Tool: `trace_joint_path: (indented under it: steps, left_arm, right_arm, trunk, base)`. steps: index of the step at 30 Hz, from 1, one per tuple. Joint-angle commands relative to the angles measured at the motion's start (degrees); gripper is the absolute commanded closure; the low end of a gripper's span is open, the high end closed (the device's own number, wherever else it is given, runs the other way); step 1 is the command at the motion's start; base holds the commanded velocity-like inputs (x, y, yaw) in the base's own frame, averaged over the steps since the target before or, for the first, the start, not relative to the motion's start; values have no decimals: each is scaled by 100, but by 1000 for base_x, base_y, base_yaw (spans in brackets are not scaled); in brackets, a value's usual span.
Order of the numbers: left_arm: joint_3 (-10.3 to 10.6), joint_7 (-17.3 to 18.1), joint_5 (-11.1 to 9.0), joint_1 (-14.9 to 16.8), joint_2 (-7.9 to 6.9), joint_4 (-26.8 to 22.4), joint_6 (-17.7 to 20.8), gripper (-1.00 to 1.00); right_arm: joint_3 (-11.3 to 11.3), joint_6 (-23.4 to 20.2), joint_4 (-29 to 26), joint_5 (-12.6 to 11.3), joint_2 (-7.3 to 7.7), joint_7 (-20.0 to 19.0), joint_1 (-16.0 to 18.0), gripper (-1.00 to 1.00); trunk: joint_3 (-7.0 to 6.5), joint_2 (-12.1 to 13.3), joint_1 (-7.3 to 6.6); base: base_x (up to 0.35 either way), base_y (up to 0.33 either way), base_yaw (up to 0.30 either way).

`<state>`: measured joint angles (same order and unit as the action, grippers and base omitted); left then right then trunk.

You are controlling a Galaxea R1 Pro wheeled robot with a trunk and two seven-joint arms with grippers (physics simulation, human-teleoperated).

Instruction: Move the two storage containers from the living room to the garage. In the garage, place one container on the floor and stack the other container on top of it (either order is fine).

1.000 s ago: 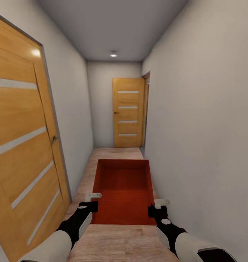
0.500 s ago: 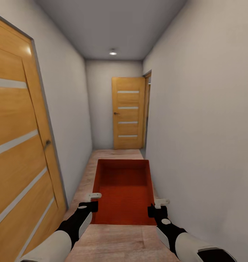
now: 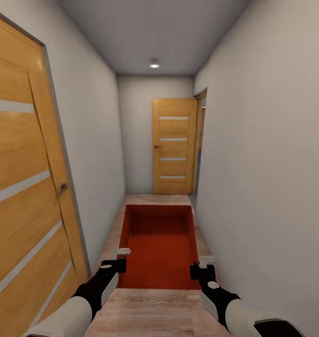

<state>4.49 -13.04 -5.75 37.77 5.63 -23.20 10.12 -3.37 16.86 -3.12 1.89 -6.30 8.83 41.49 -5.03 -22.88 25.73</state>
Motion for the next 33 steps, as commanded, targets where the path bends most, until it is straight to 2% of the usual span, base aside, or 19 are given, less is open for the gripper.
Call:
trace_joint_path:
  steps: [1, 33]
  left_arm:
    - [-211, -207, 91, 2, -28, -29, -335, 100]
    - [-220, -207, 91, 2, -36, -36, -335, 100]
  right_arm:
    - [311, -7, 4, 74, -2, -101, -1, 100]
    - [311, -16, 4, 74, -2, -101, -1, 100]
  trunk:
    - [2, -4, 5]
    - [2, -4, 5]
  base:
    - [322, 0, 26]
    - [322, 0, 2]
